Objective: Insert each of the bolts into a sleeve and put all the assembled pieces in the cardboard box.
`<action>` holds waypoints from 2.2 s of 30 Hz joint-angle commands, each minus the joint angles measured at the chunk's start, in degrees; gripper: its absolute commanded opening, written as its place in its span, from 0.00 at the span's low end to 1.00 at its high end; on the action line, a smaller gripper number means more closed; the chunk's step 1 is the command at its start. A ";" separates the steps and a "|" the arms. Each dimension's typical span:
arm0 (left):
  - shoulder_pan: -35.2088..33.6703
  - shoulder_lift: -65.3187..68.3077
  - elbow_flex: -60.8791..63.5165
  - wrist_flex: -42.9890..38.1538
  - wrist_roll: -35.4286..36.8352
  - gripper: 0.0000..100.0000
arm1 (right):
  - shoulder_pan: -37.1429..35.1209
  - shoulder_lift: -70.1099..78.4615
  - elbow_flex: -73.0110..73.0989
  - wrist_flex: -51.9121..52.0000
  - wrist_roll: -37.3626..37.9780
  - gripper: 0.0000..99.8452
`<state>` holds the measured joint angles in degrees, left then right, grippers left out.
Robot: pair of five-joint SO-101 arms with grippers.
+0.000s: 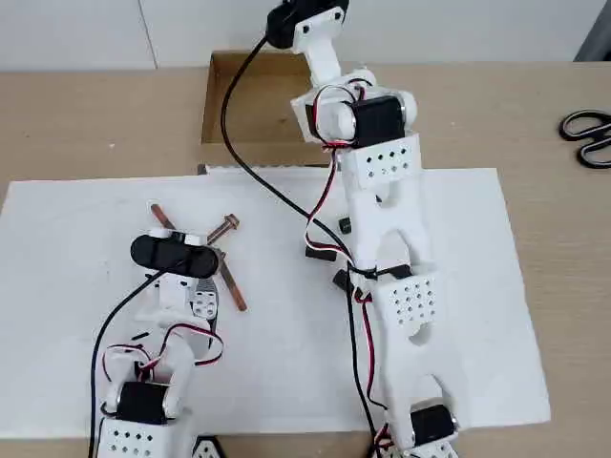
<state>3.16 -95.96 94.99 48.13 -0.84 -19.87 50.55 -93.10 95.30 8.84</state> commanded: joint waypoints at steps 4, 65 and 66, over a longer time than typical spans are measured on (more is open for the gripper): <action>-0.26 -0.44 -0.31 -1.41 -0.18 0.01 | 1.36 -11.12 10.20 1.45 1.49 0.15; -0.35 -0.44 -0.22 -1.41 -0.35 0.01 | 9.80 -6.46 54.07 -8.84 28.75 0.13; -0.35 -0.44 -0.22 -1.41 -0.35 0.01 | 9.71 -6.46 54.07 -8.84 28.92 0.13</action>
<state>3.16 -95.96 94.99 47.96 -0.84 -7.91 44.40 -38.95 87.74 36.88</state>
